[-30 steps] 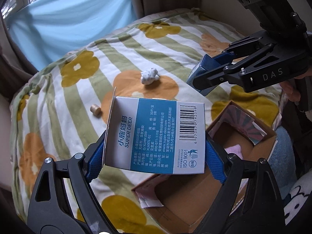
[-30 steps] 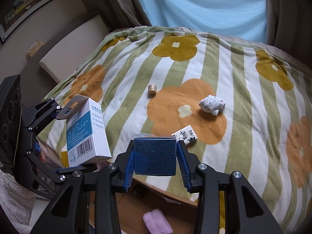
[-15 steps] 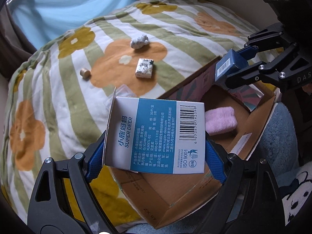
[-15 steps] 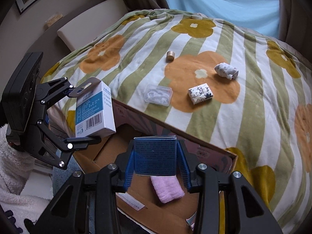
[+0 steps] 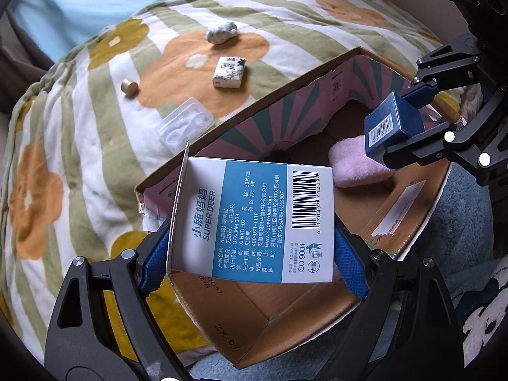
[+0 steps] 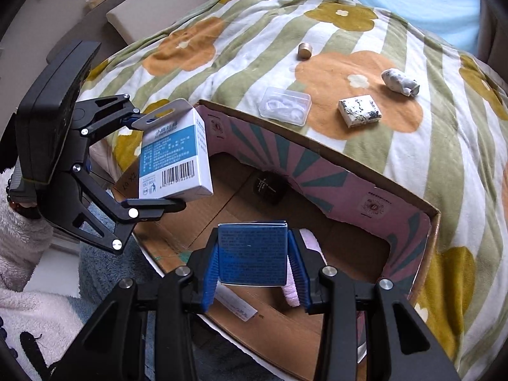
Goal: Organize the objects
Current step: 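Lower both boxes into the cardboard box and open both tools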
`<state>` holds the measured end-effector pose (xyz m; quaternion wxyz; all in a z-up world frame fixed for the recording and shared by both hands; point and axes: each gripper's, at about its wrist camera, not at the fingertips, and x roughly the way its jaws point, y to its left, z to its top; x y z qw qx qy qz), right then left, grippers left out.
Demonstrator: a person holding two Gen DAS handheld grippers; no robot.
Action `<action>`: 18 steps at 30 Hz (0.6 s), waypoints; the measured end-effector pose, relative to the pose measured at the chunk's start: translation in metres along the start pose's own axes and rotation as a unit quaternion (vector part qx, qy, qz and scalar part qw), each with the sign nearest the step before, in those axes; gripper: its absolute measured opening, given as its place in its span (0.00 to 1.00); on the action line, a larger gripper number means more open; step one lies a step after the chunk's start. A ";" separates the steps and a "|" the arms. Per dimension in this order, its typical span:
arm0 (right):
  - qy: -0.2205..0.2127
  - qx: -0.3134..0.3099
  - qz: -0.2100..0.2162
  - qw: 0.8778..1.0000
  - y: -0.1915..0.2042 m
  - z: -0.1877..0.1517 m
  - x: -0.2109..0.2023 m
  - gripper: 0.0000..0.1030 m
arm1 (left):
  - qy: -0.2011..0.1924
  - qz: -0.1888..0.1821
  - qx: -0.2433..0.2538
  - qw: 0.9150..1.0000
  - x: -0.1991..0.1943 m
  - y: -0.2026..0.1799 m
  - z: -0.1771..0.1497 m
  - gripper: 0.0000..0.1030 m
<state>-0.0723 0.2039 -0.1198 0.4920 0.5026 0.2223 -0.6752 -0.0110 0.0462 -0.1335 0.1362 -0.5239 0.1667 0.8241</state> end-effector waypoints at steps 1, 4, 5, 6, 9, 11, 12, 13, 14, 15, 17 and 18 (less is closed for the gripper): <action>0.002 0.000 0.002 1.000 0.000 0.000 0.001 0.36 | 0.001 0.001 0.001 1.000 0.000 0.000 0.000 0.84; 0.008 -0.003 0.008 1.000 0.003 0.001 0.003 0.36 | 0.002 0.002 0.003 1.000 0.001 -0.002 -0.001 0.84; 0.010 -0.005 0.008 1.000 0.004 0.000 0.005 0.36 | 0.003 0.000 0.003 1.000 0.001 -0.002 -0.002 0.84; 0.013 -0.006 0.009 1.000 0.006 0.000 0.006 0.36 | 0.005 -0.004 0.001 1.000 0.002 -0.002 -0.002 0.84; 0.024 -0.009 0.004 1.000 0.009 0.000 0.011 0.39 | 0.004 -0.005 -0.002 1.000 0.003 -0.004 -0.003 0.88; 0.028 -0.011 -0.003 1.000 0.010 0.000 0.013 0.64 | 0.007 -0.008 -0.002 1.000 0.002 -0.005 -0.003 1.00; 0.031 -0.011 -0.005 0.999 0.010 0.000 0.013 0.74 | 0.004 -0.013 -0.001 1.000 0.001 -0.005 -0.004 1.00; 0.030 -0.010 -0.005 0.999 0.010 0.000 0.013 0.83 | 0.003 -0.016 -0.001 1.000 -0.001 -0.005 -0.005 1.00; 0.026 -0.008 -0.002 1.000 0.009 -0.001 0.011 0.84 | 0.002 -0.016 -0.002 1.000 -0.002 -0.005 -0.005 1.00; 0.025 -0.007 0.001 1.000 0.008 -0.002 0.010 0.84 | 0.001 -0.013 -0.003 1.000 -0.004 -0.004 -0.006 1.00; 0.025 -0.004 0.001 1.000 0.005 -0.003 0.009 0.84 | 0.000 -0.013 -0.007 1.000 -0.007 -0.001 -0.007 1.00; 0.022 -0.004 -0.001 1.000 0.004 -0.004 0.007 0.84 | 0.000 -0.016 -0.012 1.000 -0.008 0.001 -0.008 1.00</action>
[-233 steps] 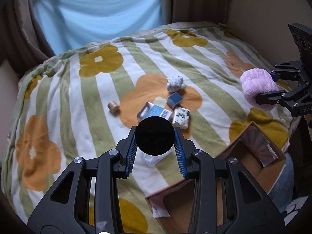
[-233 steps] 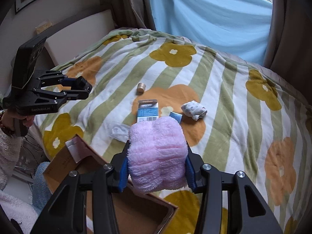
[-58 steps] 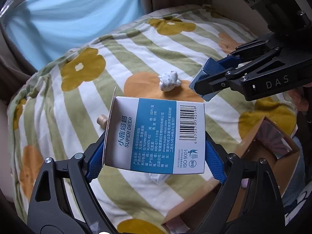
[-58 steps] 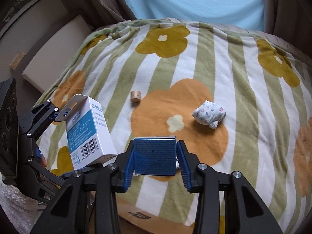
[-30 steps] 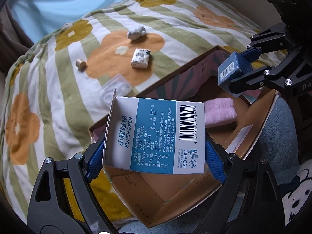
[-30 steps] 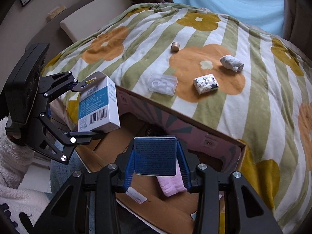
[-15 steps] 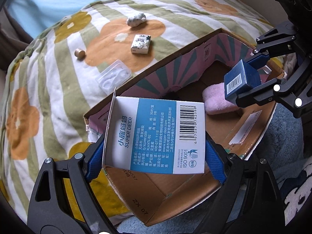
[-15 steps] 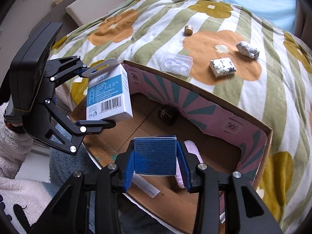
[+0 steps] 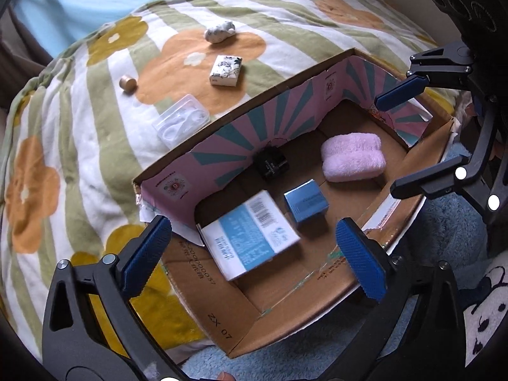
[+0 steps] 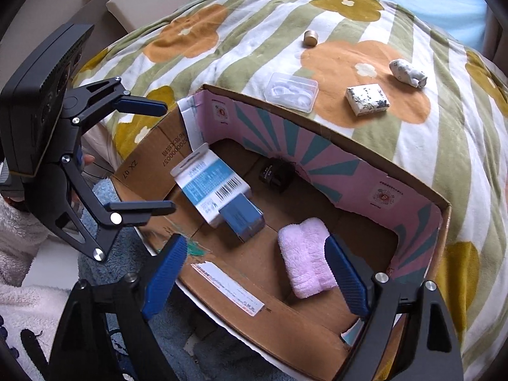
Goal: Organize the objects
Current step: 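Lower both boxes into the cardboard box and open both tools, then move both tools back over the blanket toward the clear case and tissue pack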
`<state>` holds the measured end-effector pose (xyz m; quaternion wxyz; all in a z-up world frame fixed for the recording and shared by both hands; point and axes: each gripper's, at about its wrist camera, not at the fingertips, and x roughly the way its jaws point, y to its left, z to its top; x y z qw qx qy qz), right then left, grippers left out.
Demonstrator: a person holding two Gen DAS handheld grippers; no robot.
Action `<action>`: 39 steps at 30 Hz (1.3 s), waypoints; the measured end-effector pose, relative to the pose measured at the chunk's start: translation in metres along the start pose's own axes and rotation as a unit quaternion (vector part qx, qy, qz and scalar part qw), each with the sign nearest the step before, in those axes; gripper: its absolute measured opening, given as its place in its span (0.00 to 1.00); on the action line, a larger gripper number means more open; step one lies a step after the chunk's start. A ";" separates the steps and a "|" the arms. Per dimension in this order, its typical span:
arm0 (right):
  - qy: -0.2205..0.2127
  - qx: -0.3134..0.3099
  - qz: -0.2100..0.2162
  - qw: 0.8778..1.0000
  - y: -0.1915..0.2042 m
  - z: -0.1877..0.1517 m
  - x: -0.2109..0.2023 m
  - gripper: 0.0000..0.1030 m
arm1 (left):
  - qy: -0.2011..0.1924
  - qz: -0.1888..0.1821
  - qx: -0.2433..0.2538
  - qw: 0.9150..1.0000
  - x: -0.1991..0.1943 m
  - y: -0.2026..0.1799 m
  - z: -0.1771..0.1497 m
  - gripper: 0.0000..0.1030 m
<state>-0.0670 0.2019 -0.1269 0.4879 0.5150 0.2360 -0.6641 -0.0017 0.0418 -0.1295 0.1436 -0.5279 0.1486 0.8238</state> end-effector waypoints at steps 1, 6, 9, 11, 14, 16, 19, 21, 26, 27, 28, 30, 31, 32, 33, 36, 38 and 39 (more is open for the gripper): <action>-0.002 0.000 -0.002 1.000 -0.001 -0.001 -0.001 0.84 | 0.001 -0.003 -0.005 1.000 -0.001 0.002 0.000 1.00; -0.005 -0.001 -0.012 1.000 -0.005 -0.005 -0.003 0.84 | 0.008 -0.003 -0.012 1.000 0.000 0.002 -0.002 1.00; -0.002 -0.001 -0.010 1.000 -0.007 -0.005 -0.002 0.84 | 0.009 -0.006 -0.011 1.000 0.000 -0.001 -0.003 1.00; -0.001 -0.002 -0.010 1.000 -0.006 -0.006 -0.001 0.86 | 0.010 -0.006 -0.009 1.000 0.000 -0.003 -0.004 1.00; 0.002 -0.001 -0.003 1.000 -0.005 -0.007 0.002 1.00 | 0.011 -0.006 -0.008 1.000 0.001 -0.005 -0.003 1.00; 0.004 -0.002 0.007 1.000 -0.004 -0.008 0.005 1.00 | 0.011 -0.004 -0.009 1.000 0.001 -0.005 -0.003 1.00; -0.001 -0.012 0.008 1.000 0.001 -0.011 0.009 1.00 | 0.012 -0.003 -0.012 1.000 0.000 -0.004 -0.002 1.00; 0.004 -0.021 0.008 1.000 0.004 -0.012 0.012 1.00 | 0.012 -0.003 -0.014 1.000 -0.001 -0.003 -0.002 1.00; 0.020 -0.024 0.007 0.999 0.003 -0.011 0.016 1.00 | 0.017 0.000 -0.018 1.000 -0.002 0.000 0.001 1.00; 0.023 -0.022 0.002 0.999 0.002 -0.010 0.016 1.00 | 0.018 0.001 -0.021 1.000 -0.003 0.001 0.001 1.00; 0.024 -0.023 -0.005 0.999 0.002 -0.009 0.016 1.00 | 0.016 0.002 -0.024 1.000 -0.004 0.002 0.002 1.00; 0.024 -0.028 -0.017 0.999 0.000 -0.007 0.014 1.00 | 0.012 0.002 -0.032 0.999 -0.007 0.005 0.005 1.00; 0.023 -0.030 -0.021 0.999 -0.001 -0.007 0.012 1.00 | 0.011 0.000 -0.038 0.999 -0.009 0.008 0.006 1.00; 0.020 -0.030 -0.026 0.999 -0.002 -0.006 0.009 1.00 | 0.011 -0.002 -0.045 0.999 -0.010 0.010 0.009 1.00; 0.016 -0.032 -0.033 0.999 -0.003 -0.005 0.005 1.00 | 0.009 -0.003 -0.051 0.999 -0.013 0.014 0.012 1.00; 0.002 -0.034 -0.062 0.997 -0.006 0.001 -0.009 1.00 | 0.004 0.010 -0.067 0.998 -0.024 0.027 0.026 1.00; -0.012 -0.037 -0.096 0.995 -0.007 0.007 -0.022 1.00 | -0.005 0.022 -0.074 0.997 -0.037 0.036 0.040 1.00; -0.024 -0.042 -0.103 0.993 -0.008 0.011 -0.030 1.00 | -0.007 0.028 -0.076 0.997 -0.043 0.040 0.047 1.00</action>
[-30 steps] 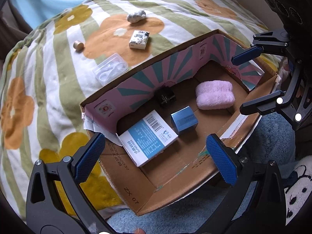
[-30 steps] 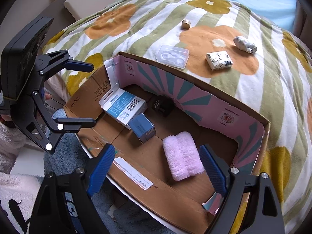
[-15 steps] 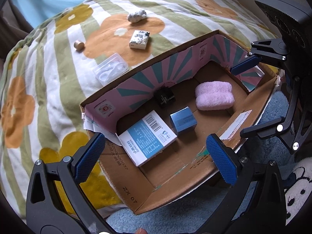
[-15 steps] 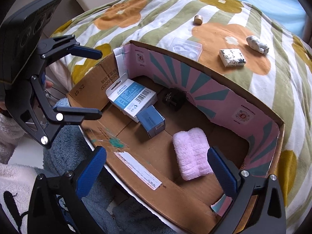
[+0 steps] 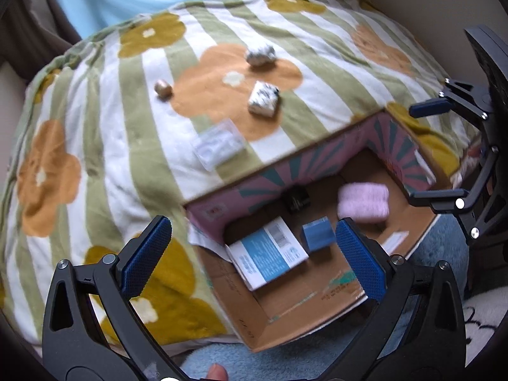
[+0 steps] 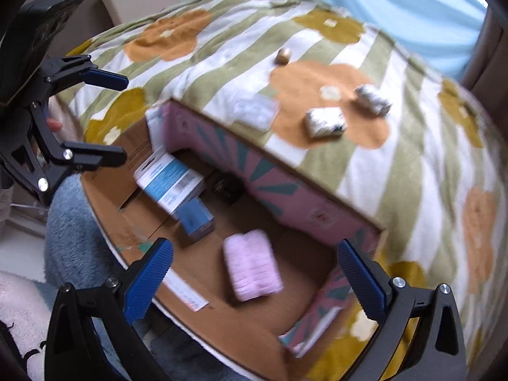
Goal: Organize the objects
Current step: 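Move both tools back over the blanket toward the clear case and tissue pack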
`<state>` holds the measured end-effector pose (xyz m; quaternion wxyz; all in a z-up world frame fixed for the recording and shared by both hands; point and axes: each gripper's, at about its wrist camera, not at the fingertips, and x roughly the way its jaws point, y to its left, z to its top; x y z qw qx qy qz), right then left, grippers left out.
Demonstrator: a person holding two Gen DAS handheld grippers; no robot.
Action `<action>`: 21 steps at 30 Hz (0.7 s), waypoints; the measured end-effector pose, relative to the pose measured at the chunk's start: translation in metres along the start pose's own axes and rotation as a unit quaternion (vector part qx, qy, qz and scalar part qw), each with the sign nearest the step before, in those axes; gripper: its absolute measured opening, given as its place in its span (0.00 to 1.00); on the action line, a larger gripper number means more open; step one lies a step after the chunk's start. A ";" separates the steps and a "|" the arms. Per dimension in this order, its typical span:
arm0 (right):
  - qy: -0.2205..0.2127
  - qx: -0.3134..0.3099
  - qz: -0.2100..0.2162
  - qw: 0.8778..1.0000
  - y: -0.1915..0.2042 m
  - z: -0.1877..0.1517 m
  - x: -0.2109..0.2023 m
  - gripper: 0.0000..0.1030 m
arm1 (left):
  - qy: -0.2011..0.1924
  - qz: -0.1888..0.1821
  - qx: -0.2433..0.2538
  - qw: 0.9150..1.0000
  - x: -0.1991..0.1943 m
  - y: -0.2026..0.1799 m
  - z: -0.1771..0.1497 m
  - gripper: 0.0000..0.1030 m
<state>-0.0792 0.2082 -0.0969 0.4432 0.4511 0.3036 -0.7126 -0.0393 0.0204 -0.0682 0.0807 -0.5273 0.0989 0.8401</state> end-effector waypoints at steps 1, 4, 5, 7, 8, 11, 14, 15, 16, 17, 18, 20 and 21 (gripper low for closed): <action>-0.010 -0.003 -0.001 1.000 -0.003 0.004 -0.007 1.00 | -0.004 0.005 -0.003 1.000 -0.006 0.004 0.009 1.00; -0.031 -0.004 -0.007 0.999 -0.017 0.021 -0.024 1.00 | -0.011 0.016 -0.013 1.000 -0.018 0.014 0.038 1.00; -0.038 -0.003 -0.011 0.999 -0.023 0.028 -0.030 1.00 | -0.010 0.020 -0.016 1.000 -0.020 0.017 0.048 1.00; -0.049 -0.004 -0.021 0.999 -0.034 0.042 -0.038 1.00 | -0.004 0.030 -0.024 0.999 -0.019 0.021 0.065 1.00; -0.054 -0.004 -0.023 0.998 -0.038 0.049 -0.042 1.00 | 0.002 0.033 -0.027 0.999 -0.016 0.023 0.072 1.00; -0.068 -0.007 -0.030 0.997 -0.055 0.072 -0.047 1.00 | 0.027 0.050 -0.035 0.998 0.001 0.026 0.092 1.00; -0.068 -0.014 -0.029 0.997 -0.070 0.092 -0.040 1.00 | 0.065 0.051 -0.059 0.995 0.029 0.031 0.105 1.00; -0.065 -0.015 -0.025 0.997 -0.076 0.097 -0.034 1.00 | 0.077 0.048 -0.068 0.993 0.041 0.033 0.108 1.00; -0.064 -0.014 -0.021 0.998 -0.081 0.102 -0.027 1.00 | 0.089 0.050 -0.075 0.992 0.052 0.034 0.109 1.00; -0.059 -0.014 -0.018 0.998 -0.086 0.105 -0.019 1.00 | 0.103 0.053 -0.085 0.990 0.063 0.036 0.110 1.00; -0.055 -0.013 -0.015 0.998 -0.090 0.108 -0.010 1.00 | 0.116 0.053 -0.095 0.987 0.076 0.037 0.110 1.00; -0.051 -0.015 -0.008 0.999 -0.098 0.110 0.010 1.00 | 0.137 0.051 -0.117 0.982 0.099 0.042 0.110 1.00; -0.048 -0.017 -0.007 0.999 -0.102 0.110 0.020 1.00 | 0.146 0.050 -0.131 0.979 0.109 0.045 0.109 1.00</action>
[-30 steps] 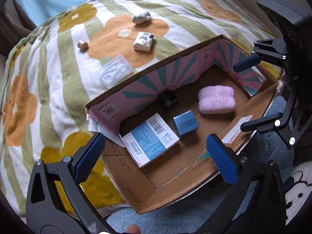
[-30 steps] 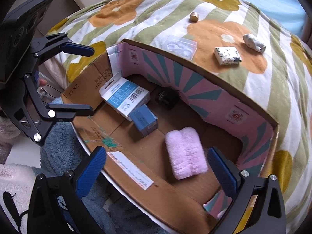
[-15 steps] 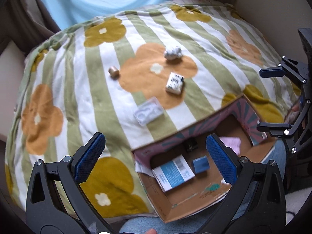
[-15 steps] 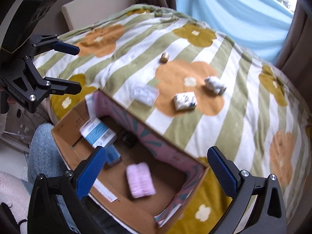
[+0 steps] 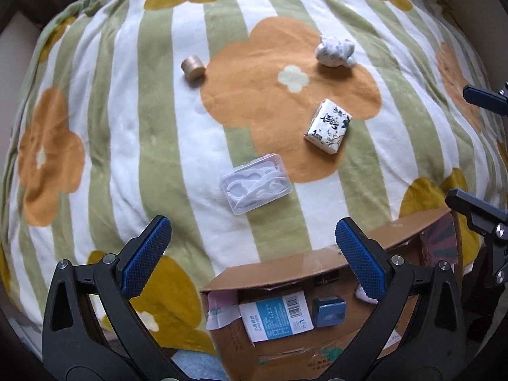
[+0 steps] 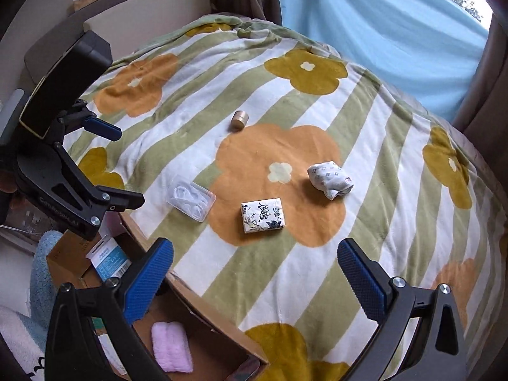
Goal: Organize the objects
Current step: 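Move both tools back over the blanket toward the clear case and tissue pack, then grasp the clear plastic case with the left tool while the right tool grasps the floral tissue pack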
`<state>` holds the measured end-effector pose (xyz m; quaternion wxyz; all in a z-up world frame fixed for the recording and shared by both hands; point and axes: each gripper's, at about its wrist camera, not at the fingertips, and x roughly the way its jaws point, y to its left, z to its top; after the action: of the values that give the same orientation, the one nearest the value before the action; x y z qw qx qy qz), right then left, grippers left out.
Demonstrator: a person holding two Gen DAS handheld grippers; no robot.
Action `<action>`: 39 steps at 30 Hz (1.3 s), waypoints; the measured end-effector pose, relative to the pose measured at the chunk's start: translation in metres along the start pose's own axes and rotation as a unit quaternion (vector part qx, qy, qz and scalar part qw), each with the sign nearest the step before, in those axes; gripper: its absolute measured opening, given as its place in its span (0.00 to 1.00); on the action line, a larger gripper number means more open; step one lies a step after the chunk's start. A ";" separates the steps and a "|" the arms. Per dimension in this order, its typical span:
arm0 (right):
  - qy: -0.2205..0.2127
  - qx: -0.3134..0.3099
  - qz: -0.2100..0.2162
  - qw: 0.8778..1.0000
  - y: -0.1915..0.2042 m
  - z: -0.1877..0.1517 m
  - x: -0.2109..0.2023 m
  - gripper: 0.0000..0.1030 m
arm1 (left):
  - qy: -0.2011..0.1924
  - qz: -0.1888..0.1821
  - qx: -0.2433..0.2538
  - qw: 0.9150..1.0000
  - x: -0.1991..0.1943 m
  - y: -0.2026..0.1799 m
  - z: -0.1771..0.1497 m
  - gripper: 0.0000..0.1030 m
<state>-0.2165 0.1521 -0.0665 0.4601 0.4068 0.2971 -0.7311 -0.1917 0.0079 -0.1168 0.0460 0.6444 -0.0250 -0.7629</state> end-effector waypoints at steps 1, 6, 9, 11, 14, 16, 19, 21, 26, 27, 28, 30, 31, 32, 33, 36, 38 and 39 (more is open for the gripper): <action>0.003 -0.002 0.003 1.000 -0.002 -0.002 0.010 1.00 | 0.009 -0.003 -0.013 1.000 0.010 0.002 0.002 1.00; 0.018 -0.023 0.006 1.000 -0.009 -0.008 0.056 1.00 | 0.042 -0.014 -0.058 0.997 0.049 0.005 0.017 1.00; 0.025 -0.037 0.008 0.999 -0.011 -0.011 0.078 1.00 | 0.061 0.004 -0.065 0.996 0.069 0.003 0.026 1.00; 0.028 -0.041 0.008 0.999 -0.013 -0.010 0.091 1.00 | 0.073 0.009 -0.074 0.995 0.081 0.003 0.030 1.00; 0.033 -0.044 0.011 0.998 -0.016 -0.010 0.109 1.00 | 0.092 0.011 -0.088 0.992 0.098 0.003 0.032 1.00; 0.035 -0.047 0.013 0.998 -0.016 -0.009 0.118 1.00 | 0.099 0.016 -0.093 0.991 0.105 0.002 0.033 0.98; 0.039 -0.053 0.016 0.998 -0.015 -0.008 0.132 1.00 | 0.108 0.022 -0.097 0.989 0.114 0.001 0.034 0.95; 0.043 -0.058 0.016 0.997 -0.015 -0.006 0.142 1.00 | 0.112 0.024 -0.103 0.988 0.118 0.001 0.035 0.94; 0.048 -0.058 0.018 0.997 -0.014 -0.003 0.159 1.00 | 0.123 0.015 -0.127 0.984 0.127 0.004 0.035 0.92; 0.049 -0.057 0.018 0.997 -0.014 -0.002 0.162 1.00 | 0.124 0.017 -0.128 0.984 0.128 0.003 0.035 0.92; 0.049 -0.057 0.017 0.997 -0.013 -0.001 0.164 1.00 | 0.125 0.018 -0.129 0.984 0.129 0.003 0.035 0.92; 0.051 -0.055 0.015 0.997 -0.014 0.002 0.168 1.00 | 0.126 0.018 -0.133 0.983 0.132 0.003 0.034 0.90; 0.052 -0.054 0.014 0.997 -0.014 0.003 0.169 1.00 | 0.127 0.016 -0.136 0.983 0.133 0.003 0.034 0.87; 0.052 -0.054 0.014 0.997 -0.014 0.004 0.170 0.99 | 0.128 0.014 -0.139 0.982 0.134 0.003 0.033 0.85; 0.052 -0.054 0.013 0.997 -0.013 0.005 0.171 0.99 | 0.129 0.011 -0.142 0.981 0.135 0.003 0.033 0.80; 0.057 -0.055 0.009 0.997 -0.012 0.006 0.175 0.93 | 0.124 0.008 -0.144 0.982 0.136 0.003 0.031 0.79; 0.062 -0.059 0.006 0.996 -0.010 0.007 0.178 0.85 | 0.122 0.006 -0.144 0.982 0.136 0.003 0.030 0.79; 0.066 -0.061 0.002 0.996 -0.009 0.006 0.180 0.82 | 0.121 0.005 -0.144 0.982 0.136 0.003 0.030 0.79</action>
<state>-0.2711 0.0730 -0.2193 0.4652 0.4263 0.3702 -0.6818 -0.2435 -0.0098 -0.2447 0.1448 0.7186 0.0877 -0.6745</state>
